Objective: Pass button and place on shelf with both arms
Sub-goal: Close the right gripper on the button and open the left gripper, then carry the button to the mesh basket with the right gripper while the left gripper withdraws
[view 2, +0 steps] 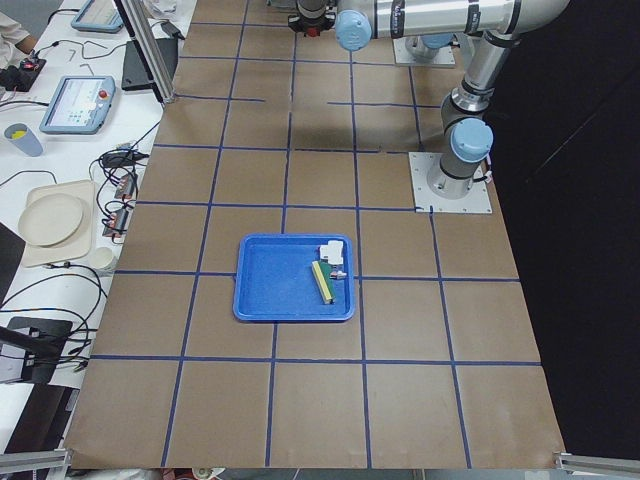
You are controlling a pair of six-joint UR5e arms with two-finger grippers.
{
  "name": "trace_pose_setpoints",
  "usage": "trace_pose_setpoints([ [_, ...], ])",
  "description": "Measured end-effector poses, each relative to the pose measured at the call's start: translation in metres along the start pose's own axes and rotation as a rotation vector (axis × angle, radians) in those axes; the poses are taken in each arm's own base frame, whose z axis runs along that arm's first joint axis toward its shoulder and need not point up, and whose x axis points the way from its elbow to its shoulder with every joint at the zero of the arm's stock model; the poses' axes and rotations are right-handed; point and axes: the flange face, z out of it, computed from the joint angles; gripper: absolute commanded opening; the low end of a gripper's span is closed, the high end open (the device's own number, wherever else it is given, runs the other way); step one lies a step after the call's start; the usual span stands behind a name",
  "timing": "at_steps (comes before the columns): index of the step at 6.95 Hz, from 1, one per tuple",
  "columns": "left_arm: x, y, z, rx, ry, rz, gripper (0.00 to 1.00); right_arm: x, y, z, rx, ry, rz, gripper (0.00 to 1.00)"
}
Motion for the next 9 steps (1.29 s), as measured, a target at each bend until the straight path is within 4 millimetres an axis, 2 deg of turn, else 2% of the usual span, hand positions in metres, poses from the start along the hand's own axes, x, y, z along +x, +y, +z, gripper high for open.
trace_pose_setpoints([
  [4, -0.001, 0.001, 0.000, -0.002, -0.002, -0.004, 1.00, -0.001, 0.000, -0.002, 0.001, -0.004, -0.001, 0.00],
  [6, -0.005, 0.008, -0.009, -0.009, -0.019, -0.019, 1.00, -0.005, 0.003, -0.009, 0.031, -0.007, -0.018, 0.00],
  [7, -0.011, 0.020, -0.022, -0.012, -0.040, -0.049, 1.00, -0.013, 0.012, -0.021, 0.091, -0.010, -0.055, 0.00],
  [9, -0.031, 0.061, -0.052, -0.035, -0.076, -0.161, 1.00, -0.031, 0.045, -0.052, 0.281, 0.003, -0.229, 0.00],
])
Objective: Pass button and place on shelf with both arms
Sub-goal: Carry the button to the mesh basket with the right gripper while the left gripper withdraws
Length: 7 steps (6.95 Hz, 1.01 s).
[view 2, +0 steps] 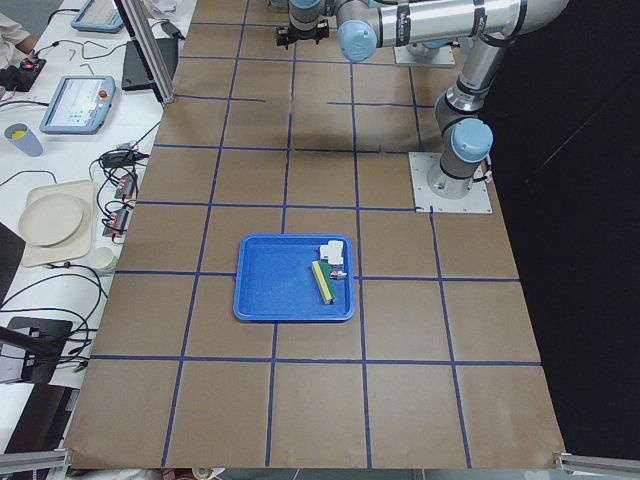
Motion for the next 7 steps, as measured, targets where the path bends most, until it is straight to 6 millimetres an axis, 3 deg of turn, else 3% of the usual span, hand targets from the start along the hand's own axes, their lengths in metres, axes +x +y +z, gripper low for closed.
trace_pose_setpoints([
  [2, -0.025, 0.042, -0.022, -0.137, -0.048, -0.140, 1.00, -0.008, 0.009, -0.031, 0.255, 0.137, -0.370, 0.00],
  [4, -0.042, 0.064, -0.033, -0.297, -0.105, -0.267, 1.00, 0.001, 0.002, -0.075, 0.515, 0.508, -0.807, 0.00],
  [5, -0.057, 0.064, -0.037, -0.318, -0.131, -0.353, 1.00, 0.008, -0.006, -0.106, 0.586, 0.690, -0.958, 0.00],
  [7, -0.100, 0.050, -0.044, -0.308, -0.181, -0.565, 1.00, 0.024, -0.038, -0.186, 0.632, 0.969, -1.159, 0.00],
])
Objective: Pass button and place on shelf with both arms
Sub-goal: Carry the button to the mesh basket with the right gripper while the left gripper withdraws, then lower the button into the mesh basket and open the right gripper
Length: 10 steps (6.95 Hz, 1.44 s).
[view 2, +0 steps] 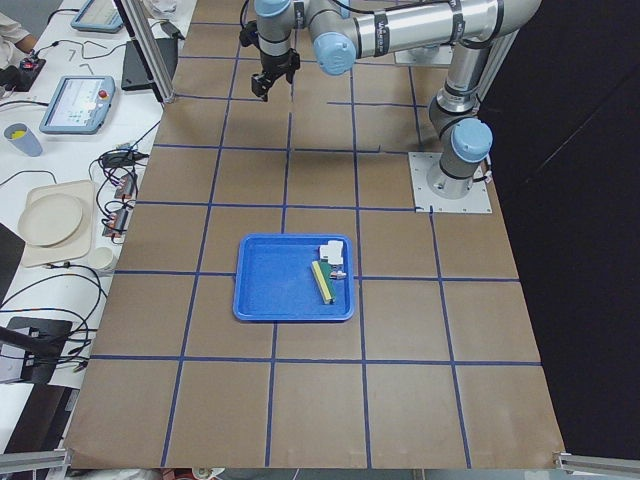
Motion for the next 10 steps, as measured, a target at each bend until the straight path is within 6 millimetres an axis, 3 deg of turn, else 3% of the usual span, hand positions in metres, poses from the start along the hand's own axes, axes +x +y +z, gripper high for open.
trace_pose_setpoints([
  [2, -0.006, -0.017, -0.012, 0.003, -0.006, -0.233, 1.00, 0.083, 0.005, 0.006, -0.001, 0.092, -0.090, 0.00],
  [3, 0.004, -0.015, -0.020, 0.001, -0.009, -0.315, 1.00, 0.115, 0.000, 0.016, -0.005, 0.129, -0.081, 0.00],
  [5, 0.032, 0.010, -0.037, -0.042, -0.058, -0.474, 1.00, 0.167, -0.017, 0.039, 0.023, 0.180, -0.045, 0.00],
  [7, 0.053, 0.014, -0.036, -0.083, -0.109, -0.634, 1.00, 0.199, -0.033, 0.065, 0.041, 0.190, -0.012, 0.00],
  [9, 0.086, 0.001, -0.037, -0.101, -0.162, -0.624, 1.00, 0.212, -0.046, 0.085, 0.044, 0.189, -0.003, 0.02],
  [10, 0.089, -0.002, -0.041, -0.099, -0.178, -0.622, 1.00, 0.215, -0.051, 0.094, 0.040, 0.187, -0.002, 0.04],
])
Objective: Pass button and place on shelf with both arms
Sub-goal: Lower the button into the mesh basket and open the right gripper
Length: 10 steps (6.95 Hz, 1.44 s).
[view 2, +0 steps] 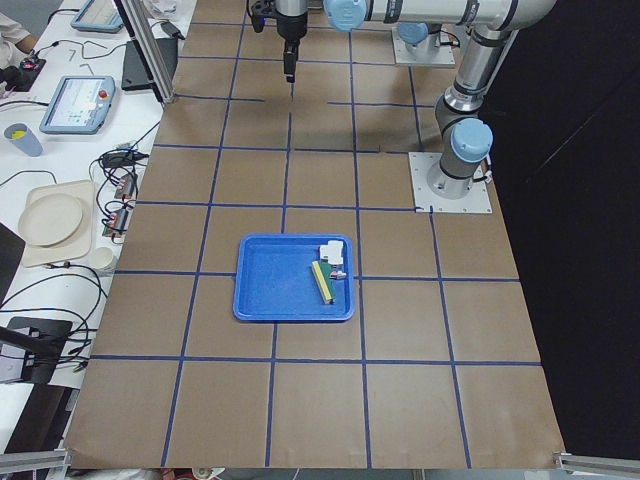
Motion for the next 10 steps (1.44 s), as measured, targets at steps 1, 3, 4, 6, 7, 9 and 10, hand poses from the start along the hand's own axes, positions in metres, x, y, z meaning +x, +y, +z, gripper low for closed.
trace_pose_setpoints([
  [1, 0.000, -0.002, -0.005, 0.001, -0.008, -0.002, 1.00, 0.002, -0.004, 0.009, -0.007, -0.005, 0.001, 0.08],
  [3, 0.000, 0.002, -0.015, -0.021, -0.013, -0.003, 1.00, 0.011, -0.005, 0.025, -0.027, -0.016, 0.014, 0.33],
  [4, 0.000, 0.003, -0.014, -0.029, -0.011, -0.004, 1.00, 0.013, -0.005, 0.028, -0.032, -0.019, 0.020, 0.42],
  [6, 0.000, 0.004, -0.008, -0.039, -0.009, -0.002, 1.00, 0.014, -0.006, 0.033, -0.039, -0.024, 0.023, 0.63],
  [7, 0.000, 0.005, -0.009, -0.037, -0.009, 0.002, 1.00, 0.014, -0.007, 0.037, -0.045, -0.028, 0.024, 0.66],
  [9, 0.000, 0.005, -0.010, -0.025, -0.014, -0.002, 1.00, 0.013, -0.006, 0.040, -0.054, -0.034, 0.024, 0.99],
  [10, -0.001, 0.006, -0.011, -0.021, -0.019, -0.005, 1.00, 0.013, -0.005, 0.038, -0.056, -0.034, 0.024, 1.00],
])
